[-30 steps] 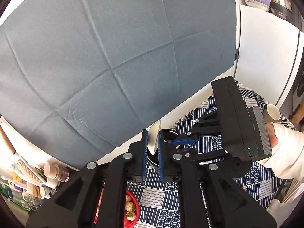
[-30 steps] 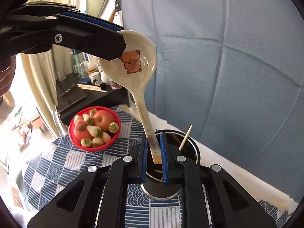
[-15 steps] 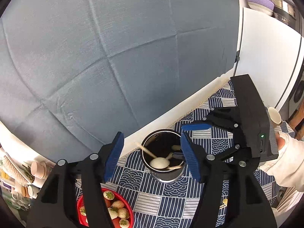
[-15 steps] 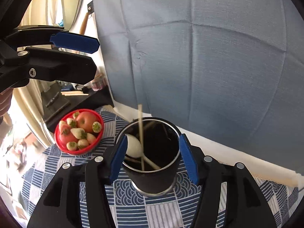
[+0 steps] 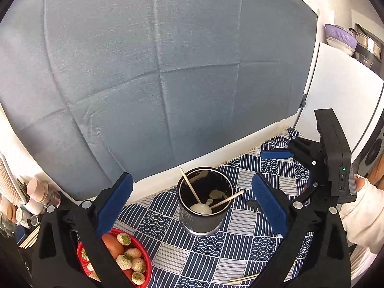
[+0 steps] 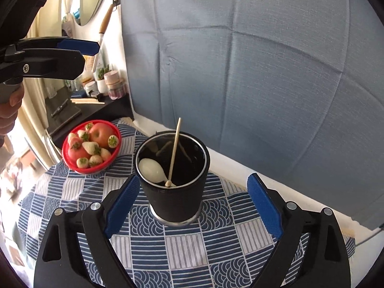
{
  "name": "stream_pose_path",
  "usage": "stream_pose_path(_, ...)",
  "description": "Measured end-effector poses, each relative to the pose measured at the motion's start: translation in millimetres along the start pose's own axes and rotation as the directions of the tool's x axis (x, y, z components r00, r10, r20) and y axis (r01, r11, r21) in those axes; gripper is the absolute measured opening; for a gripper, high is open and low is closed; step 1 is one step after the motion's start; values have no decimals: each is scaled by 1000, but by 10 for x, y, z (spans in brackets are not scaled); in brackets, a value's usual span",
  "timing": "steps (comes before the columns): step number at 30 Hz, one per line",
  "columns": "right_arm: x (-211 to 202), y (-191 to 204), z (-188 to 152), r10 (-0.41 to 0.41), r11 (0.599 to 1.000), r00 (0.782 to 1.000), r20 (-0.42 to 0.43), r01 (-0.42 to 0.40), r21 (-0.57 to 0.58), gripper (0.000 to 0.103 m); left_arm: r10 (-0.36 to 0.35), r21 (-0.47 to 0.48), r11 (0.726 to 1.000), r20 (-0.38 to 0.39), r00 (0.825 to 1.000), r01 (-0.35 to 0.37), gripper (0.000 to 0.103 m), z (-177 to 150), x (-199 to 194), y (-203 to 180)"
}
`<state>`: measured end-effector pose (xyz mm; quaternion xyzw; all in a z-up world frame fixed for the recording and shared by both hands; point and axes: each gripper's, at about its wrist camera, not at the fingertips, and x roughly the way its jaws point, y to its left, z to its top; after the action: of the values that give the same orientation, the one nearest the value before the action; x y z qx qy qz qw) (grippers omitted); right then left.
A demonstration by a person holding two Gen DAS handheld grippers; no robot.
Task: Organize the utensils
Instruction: 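Lower the bear-print spoon into the black cup and open both tools, then withdraw both tools from the black cup back over the loose utensils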
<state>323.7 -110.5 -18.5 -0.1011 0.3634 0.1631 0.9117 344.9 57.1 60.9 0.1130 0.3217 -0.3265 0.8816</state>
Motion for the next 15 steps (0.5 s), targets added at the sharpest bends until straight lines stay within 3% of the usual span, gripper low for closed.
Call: stream_pose_path(15,-289,194,-232,70,990,994,-83,-80,-119,87,74,-134,988,-63,995,-82,97,-566,-153,-296)
